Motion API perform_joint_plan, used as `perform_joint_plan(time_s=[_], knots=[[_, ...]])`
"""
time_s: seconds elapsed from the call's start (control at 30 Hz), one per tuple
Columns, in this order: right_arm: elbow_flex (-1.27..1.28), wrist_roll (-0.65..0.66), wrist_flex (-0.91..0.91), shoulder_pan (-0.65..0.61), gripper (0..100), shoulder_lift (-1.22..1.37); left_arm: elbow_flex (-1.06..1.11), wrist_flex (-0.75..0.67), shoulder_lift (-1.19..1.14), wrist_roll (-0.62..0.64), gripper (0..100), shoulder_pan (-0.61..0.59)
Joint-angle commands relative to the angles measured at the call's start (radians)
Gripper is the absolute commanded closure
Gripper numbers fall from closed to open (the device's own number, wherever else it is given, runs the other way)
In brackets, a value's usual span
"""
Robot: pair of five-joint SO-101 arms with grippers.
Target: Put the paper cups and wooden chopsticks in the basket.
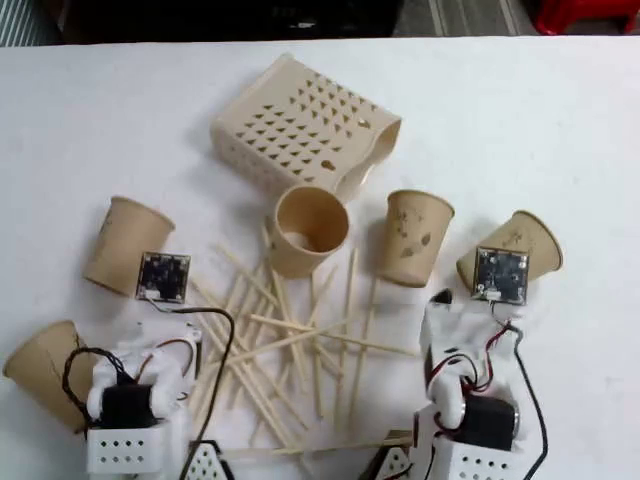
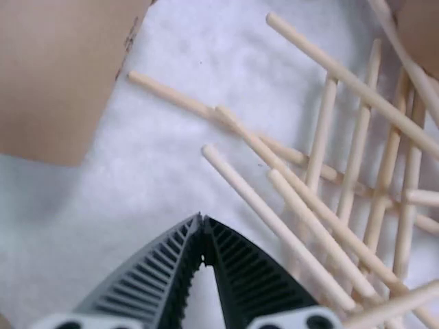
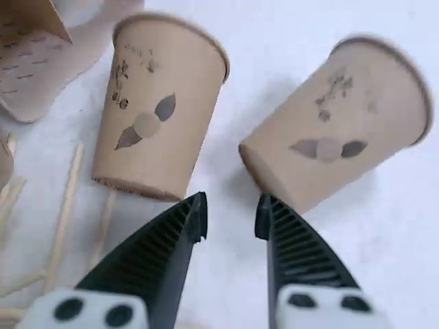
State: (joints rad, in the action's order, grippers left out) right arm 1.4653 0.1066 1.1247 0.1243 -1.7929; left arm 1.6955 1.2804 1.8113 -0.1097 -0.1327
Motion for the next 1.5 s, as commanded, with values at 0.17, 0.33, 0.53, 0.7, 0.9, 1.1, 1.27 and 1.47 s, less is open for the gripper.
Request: perform_joint_plan(time_s=[0.17, 0.33, 0.53, 0.7, 0.9, 1.1, 1.27, 1.47], knots=[[-0.249, 0.218, -0.064, -0.097, 86.8, -0.001, -0.003, 0.005, 0.008, -0.006, 98, -0.001], [-0.448, 0.279, -0.062, -0.156, 86.5, 0.197, -0.003, 0.005, 0.008, -0.006, 98, -0.001], [-0.747, 0.384, -0.062, -0.202, 86.5, 0.667, -0.003, 0.005, 0.008, -0.006, 98, -0.001], [-0.934, 0.554, -0.067, -0.272, 86.5, 1.0, -0.003, 0.005, 0.008, -0.006, 98, -0.002], [-1.096, 0.753, -0.124, -0.306, 84.6, 1.357, -0.003, 0.005, 0.008, -0.006, 98, -0.002], [-1.312, 0.859, -0.131, -0.306, 69.6, 1.718, -0.003, 0.005, 0.008, -0.006, 98, -0.002], [-1.54, 0.901, -0.133, -0.306, 67.2, 1.98, -0.003, 0.005, 0.008, -0.006, 98, -0.002], [-1.734, 0.947, -0.137, -0.308, 67.2, 2.184, -0.003, 0.005, 0.008, -0.006, 98, -0.002]])
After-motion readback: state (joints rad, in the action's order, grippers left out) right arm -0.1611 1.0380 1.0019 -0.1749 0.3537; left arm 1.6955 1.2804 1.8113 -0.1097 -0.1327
